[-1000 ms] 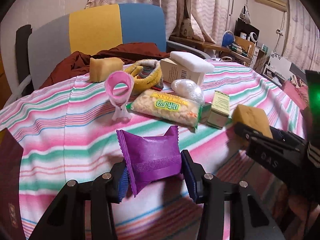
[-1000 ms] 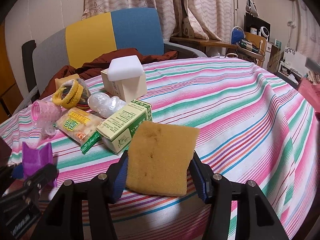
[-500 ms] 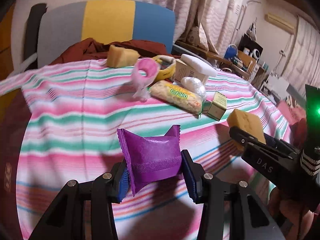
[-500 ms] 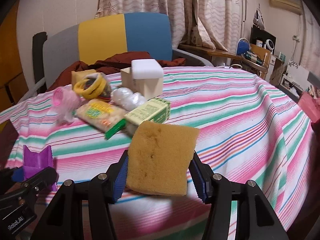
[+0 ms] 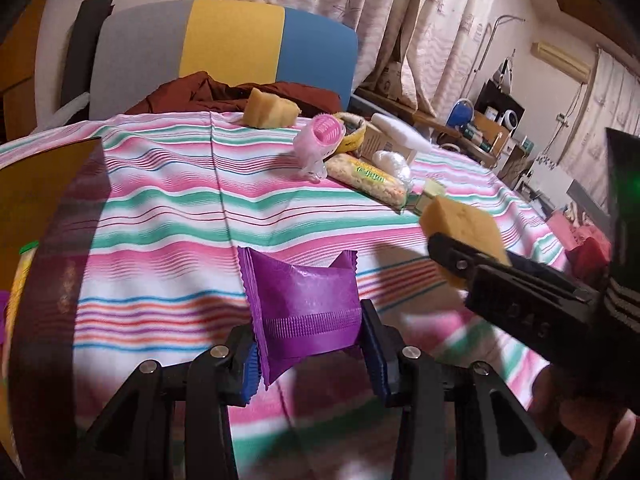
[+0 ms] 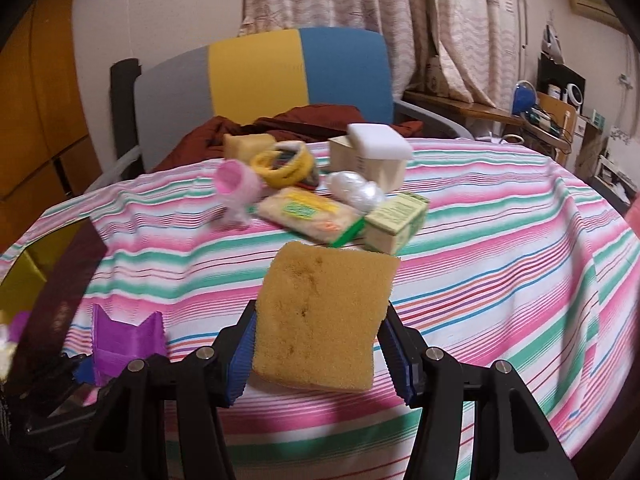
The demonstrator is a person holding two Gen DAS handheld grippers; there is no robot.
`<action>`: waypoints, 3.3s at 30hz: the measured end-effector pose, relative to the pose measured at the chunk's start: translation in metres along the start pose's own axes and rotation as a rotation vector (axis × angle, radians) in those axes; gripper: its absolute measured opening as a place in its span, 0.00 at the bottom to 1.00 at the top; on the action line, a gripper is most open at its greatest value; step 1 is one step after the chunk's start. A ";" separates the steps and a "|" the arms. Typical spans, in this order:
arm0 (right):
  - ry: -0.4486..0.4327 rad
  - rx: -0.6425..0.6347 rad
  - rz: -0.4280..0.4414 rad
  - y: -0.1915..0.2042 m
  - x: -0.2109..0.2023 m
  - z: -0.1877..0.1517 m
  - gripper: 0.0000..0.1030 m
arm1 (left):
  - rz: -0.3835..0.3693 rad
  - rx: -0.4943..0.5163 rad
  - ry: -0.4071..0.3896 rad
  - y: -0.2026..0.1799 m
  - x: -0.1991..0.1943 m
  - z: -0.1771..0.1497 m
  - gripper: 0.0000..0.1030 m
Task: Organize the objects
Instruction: 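Carry the sponge and pouch with both tools over the gold tray, then open both tools to drop the sponge and pouch into the tray, then grasp the green-labelled box with the right tool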
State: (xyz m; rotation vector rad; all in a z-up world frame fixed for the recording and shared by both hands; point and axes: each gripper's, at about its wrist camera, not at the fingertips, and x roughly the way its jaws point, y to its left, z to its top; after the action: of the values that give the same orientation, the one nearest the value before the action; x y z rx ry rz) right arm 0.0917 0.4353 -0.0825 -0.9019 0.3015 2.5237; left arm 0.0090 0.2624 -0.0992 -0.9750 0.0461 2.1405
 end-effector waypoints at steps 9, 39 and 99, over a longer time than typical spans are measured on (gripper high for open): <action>0.030 -0.027 0.082 0.034 -0.013 -0.008 0.56 | -0.035 -0.001 -0.053 0.004 -0.049 -0.009 0.41; 0.140 -0.299 0.479 0.246 -0.008 0.040 0.56 | 0.268 -0.278 -0.082 0.214 -0.136 0.038 0.42; 0.117 -0.147 0.380 0.176 -0.005 0.039 0.80 | 0.323 -0.203 -0.009 0.150 -0.111 0.038 0.59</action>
State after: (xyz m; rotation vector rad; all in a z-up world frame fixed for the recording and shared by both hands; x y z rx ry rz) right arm -0.0098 0.2920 -0.0395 -1.1447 0.3561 2.8748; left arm -0.0687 0.0992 -0.0391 -1.1373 -0.0200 2.4822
